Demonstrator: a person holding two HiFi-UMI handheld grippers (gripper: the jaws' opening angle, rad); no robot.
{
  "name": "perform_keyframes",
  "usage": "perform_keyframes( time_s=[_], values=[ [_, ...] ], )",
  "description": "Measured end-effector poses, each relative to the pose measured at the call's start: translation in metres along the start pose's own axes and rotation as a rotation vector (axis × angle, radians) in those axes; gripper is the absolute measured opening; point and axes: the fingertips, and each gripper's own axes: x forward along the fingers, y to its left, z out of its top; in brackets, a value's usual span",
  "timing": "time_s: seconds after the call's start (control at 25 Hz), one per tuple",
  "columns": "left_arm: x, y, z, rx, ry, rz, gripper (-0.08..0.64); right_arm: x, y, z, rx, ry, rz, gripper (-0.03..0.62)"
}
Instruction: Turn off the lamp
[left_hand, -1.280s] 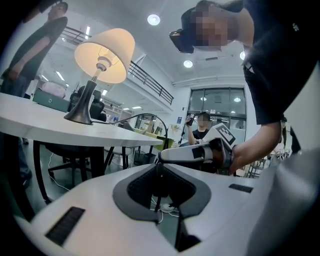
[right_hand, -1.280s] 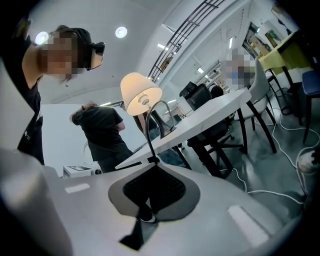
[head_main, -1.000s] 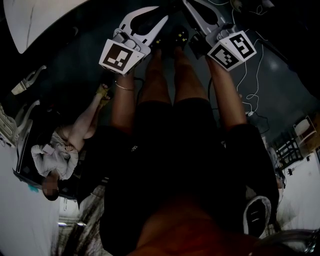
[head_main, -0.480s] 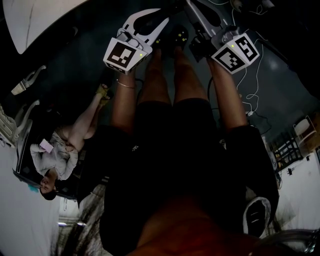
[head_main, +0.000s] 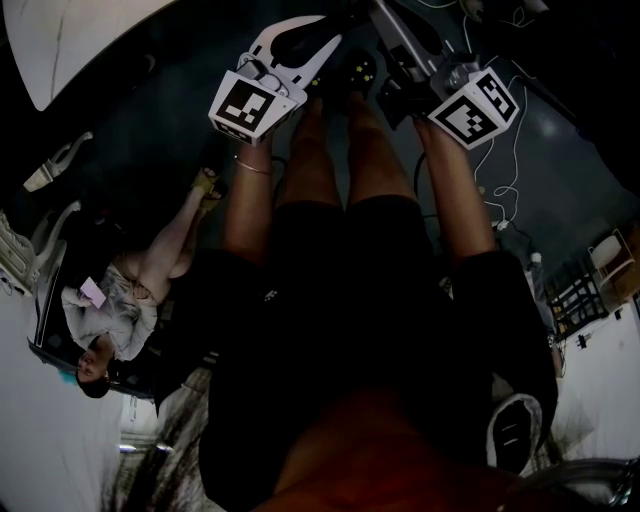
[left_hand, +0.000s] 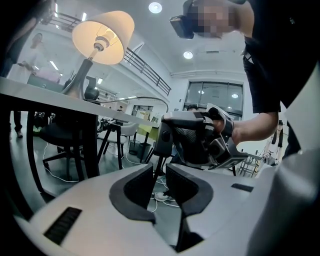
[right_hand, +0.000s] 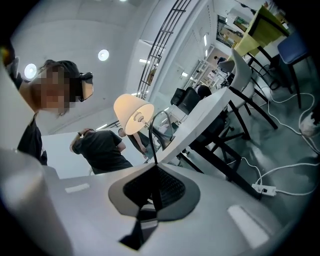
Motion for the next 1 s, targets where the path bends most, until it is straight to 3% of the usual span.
perform_keyframes(
  time_s=[0.44,1.0],
  values=[
    [-0.002,-0.007,-0.002,0.023,0.004,-0.01,0.025,-0.006,-0.011,-0.008,0.011,0.011,-0.036,0.005],
    [0.006,-0.015,-0.007,0.066,0.049,-0.03,0.023,-0.017,-0.025,-0.001,-0.009,-0.038,-0.056,0.008]
  ],
)
